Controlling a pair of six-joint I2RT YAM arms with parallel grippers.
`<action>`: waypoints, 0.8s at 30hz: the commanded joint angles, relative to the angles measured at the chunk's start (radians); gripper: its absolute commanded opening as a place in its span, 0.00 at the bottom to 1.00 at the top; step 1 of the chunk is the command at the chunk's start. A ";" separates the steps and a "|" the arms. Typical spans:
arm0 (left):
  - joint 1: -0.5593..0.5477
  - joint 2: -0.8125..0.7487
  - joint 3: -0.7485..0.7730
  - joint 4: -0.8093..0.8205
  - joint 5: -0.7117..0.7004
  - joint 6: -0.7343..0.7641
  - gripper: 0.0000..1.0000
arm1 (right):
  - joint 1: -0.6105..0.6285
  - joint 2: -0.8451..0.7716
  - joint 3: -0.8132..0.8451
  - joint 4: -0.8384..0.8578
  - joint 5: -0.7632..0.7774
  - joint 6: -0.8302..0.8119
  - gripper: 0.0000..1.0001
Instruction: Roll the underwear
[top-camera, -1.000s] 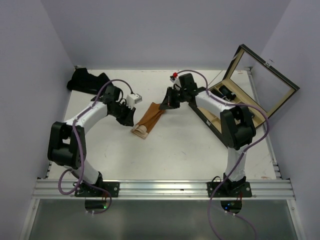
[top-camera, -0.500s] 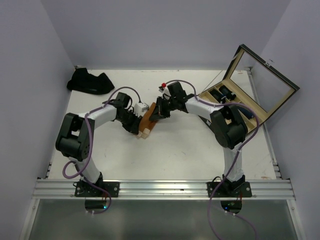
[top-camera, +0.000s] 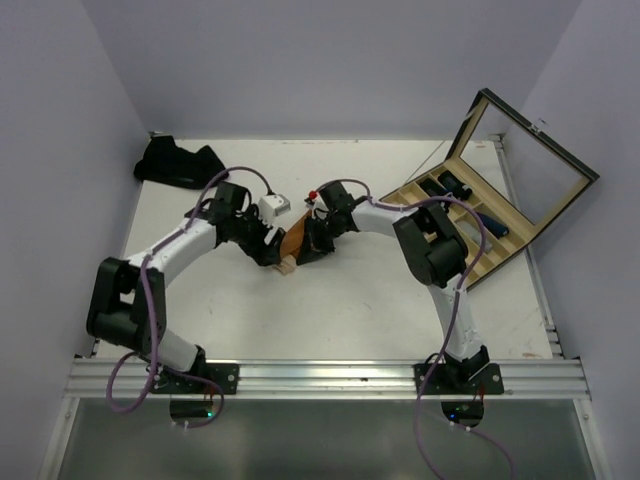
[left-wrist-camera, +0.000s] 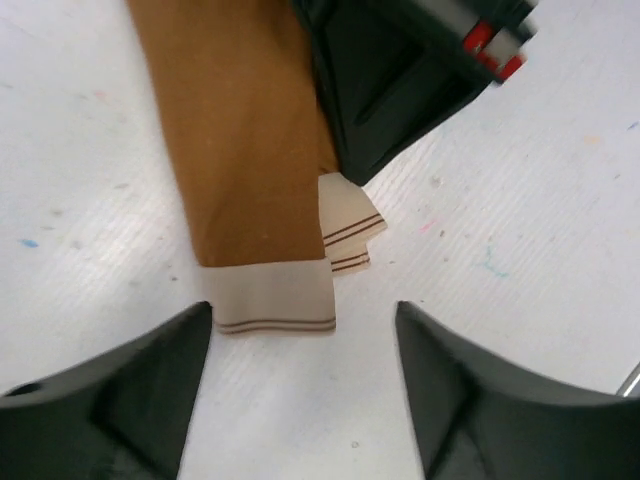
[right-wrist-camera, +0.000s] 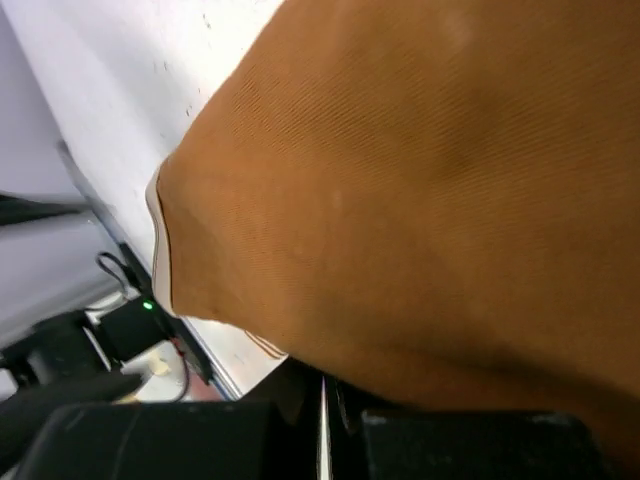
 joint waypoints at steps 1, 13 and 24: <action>0.033 -0.155 0.023 0.084 0.064 0.029 0.83 | -0.010 0.022 0.063 -0.166 0.113 -0.187 0.00; 0.097 -0.284 0.112 0.094 -0.031 -0.057 1.00 | -0.125 -0.172 0.216 -0.354 -0.034 -0.600 0.10; 0.122 -0.322 -0.032 0.117 -0.046 0.155 0.73 | 0.051 0.015 0.345 -0.039 -0.084 -0.195 0.23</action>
